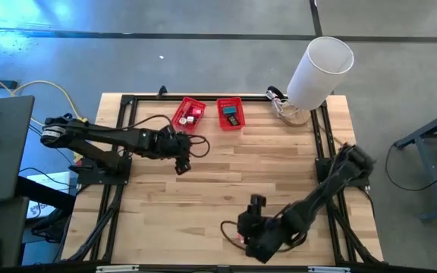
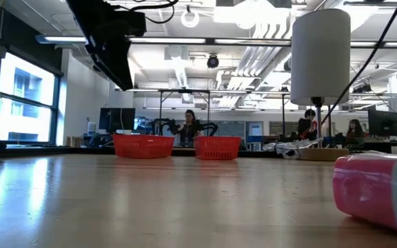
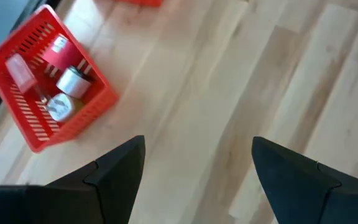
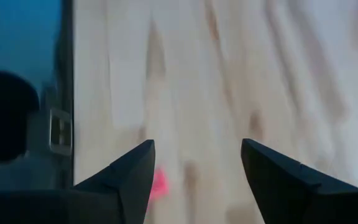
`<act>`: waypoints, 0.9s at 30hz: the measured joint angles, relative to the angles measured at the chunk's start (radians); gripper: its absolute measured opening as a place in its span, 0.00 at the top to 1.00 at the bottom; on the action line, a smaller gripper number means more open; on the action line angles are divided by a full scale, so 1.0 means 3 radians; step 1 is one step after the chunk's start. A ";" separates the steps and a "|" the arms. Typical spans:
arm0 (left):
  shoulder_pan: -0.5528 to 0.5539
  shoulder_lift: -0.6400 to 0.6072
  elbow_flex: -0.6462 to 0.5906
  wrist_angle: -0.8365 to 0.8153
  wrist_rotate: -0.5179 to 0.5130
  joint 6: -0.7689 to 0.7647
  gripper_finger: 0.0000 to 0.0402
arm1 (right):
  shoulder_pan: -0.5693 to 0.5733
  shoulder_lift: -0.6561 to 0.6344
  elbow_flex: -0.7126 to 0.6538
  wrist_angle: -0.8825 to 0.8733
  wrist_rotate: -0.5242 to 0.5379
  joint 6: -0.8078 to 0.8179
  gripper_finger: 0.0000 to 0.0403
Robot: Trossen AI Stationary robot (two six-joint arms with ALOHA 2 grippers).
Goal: Pick & Place Office items
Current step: Put the pink charger adapter into the left red bin
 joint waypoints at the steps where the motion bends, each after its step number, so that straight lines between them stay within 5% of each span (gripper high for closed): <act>1: -0.0037 0.0000 0.0000 -0.0034 0.0000 -0.0027 0.28 | -0.0004 0.0101 0.0099 -0.0186 -0.0094 0.0171 0.44; 9: -0.0336 0.0000 0.0000 -0.0175 -0.0001 -0.0253 0.28 | -0.0174 0.0468 0.0252 -0.0565 -0.1077 0.1476 0.46; 27: -0.0659 0.0003 0.0000 -0.0179 -0.0007 -0.0318 0.28 | -0.0215 0.0793 0.0210 0.0047 -0.1449 0.2698 0.52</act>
